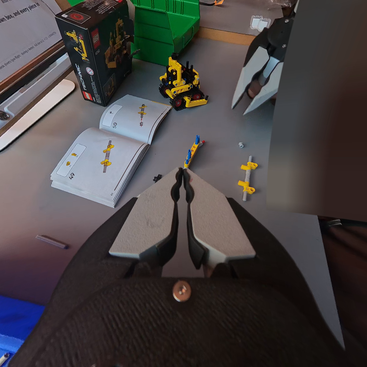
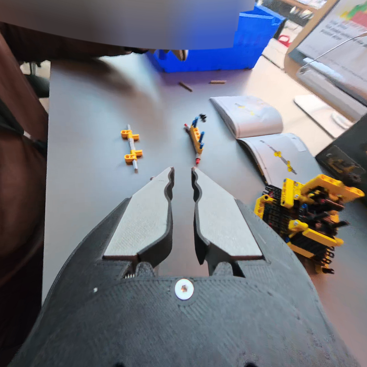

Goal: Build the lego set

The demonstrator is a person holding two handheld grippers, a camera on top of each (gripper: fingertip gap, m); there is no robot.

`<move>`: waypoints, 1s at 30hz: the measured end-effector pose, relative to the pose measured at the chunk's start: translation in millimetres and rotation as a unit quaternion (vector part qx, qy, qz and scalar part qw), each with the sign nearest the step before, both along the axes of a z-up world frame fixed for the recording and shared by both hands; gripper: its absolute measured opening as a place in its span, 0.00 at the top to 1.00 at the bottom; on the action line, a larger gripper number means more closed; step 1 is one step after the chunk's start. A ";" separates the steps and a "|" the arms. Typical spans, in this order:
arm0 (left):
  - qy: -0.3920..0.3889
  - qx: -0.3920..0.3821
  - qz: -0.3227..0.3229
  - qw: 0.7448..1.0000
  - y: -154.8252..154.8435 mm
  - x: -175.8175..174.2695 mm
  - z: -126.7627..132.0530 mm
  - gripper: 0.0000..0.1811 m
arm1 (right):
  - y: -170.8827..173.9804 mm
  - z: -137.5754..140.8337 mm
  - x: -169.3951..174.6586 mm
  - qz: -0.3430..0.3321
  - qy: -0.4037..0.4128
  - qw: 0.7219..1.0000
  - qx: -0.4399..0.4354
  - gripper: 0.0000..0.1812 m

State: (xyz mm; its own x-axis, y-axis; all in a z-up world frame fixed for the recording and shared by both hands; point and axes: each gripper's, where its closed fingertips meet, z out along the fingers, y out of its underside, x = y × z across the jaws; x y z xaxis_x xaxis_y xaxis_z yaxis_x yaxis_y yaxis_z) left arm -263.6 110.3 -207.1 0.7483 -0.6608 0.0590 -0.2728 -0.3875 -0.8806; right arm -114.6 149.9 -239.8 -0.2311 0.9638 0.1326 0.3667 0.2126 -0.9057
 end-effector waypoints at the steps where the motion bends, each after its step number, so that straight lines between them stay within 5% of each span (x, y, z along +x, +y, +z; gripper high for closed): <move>1: 0.000 0.000 0.000 1.000 0.0 0.2 0.1 1.00 | 4.5 4.7 0.6 -0.010 0.015 1.000 -0.006 0.92; 30: 0.003 0.000 0.000 1.000 0.4 1.3 -1.8 1.00 | 25.3 23.8 5.0 -0.053 0.074 0.995 -0.029 0.94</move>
